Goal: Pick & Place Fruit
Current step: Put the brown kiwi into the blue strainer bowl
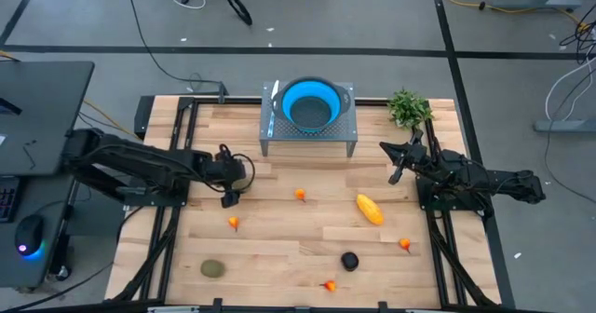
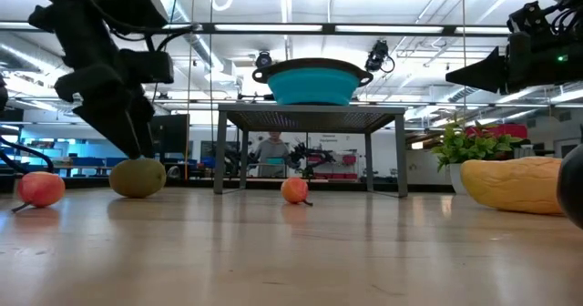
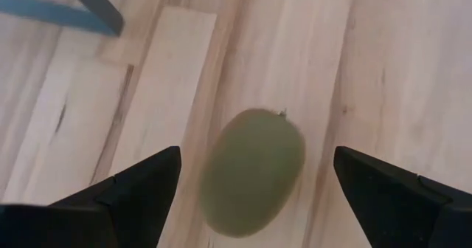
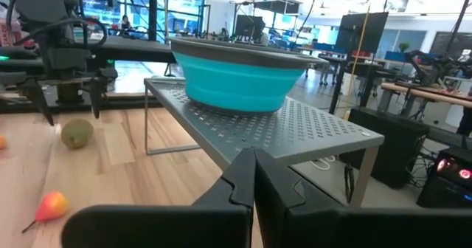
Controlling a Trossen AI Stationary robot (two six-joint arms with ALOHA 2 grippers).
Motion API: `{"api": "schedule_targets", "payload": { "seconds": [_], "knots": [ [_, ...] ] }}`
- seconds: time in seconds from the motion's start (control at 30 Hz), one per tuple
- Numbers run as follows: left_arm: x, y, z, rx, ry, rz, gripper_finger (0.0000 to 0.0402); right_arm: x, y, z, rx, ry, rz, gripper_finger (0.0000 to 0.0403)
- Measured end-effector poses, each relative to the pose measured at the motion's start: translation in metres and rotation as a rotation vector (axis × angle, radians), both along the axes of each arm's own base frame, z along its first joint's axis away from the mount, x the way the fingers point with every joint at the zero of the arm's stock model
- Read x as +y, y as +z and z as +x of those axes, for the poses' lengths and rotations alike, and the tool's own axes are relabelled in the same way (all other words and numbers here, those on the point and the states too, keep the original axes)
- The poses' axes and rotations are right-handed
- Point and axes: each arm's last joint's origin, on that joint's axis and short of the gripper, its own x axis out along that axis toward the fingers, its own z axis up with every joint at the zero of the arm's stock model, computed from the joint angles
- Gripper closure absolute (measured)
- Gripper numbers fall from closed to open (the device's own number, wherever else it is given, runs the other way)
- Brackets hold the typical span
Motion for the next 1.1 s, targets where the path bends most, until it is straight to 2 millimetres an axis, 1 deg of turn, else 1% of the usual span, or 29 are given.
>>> {"api": "schedule_targets", "payload": {
  "seconds": [0.3, 0.53, 0.9, 1.1],
  "knots": [
    [0.000, -0.014, 0.007, 0.065, 0.001, 0.005, 0.0034, 0.000, 0.000, 0.000, 0.000, 0.001, 0.005, 0.0396],
    [0.000, -0.025, 0.014, 0.102, 0.001, 0.011, 0.0044, 0.000, 0.000, 0.000, 0.000, 0.001, 0.005, 0.0396],
    [-0.001, -0.026, 0.016, 0.090, -0.002, 0.009, 0.0048, 0.000, 0.000, 0.000, 0.000, 0.001, 0.005, 0.0396],
    [-0.001, -0.026, 0.016, 0.090, -0.004, 0.009, 0.0079, 0.000, 0.000, 0.000, 0.000, 0.001, 0.004, 0.0396]
  ]
}}
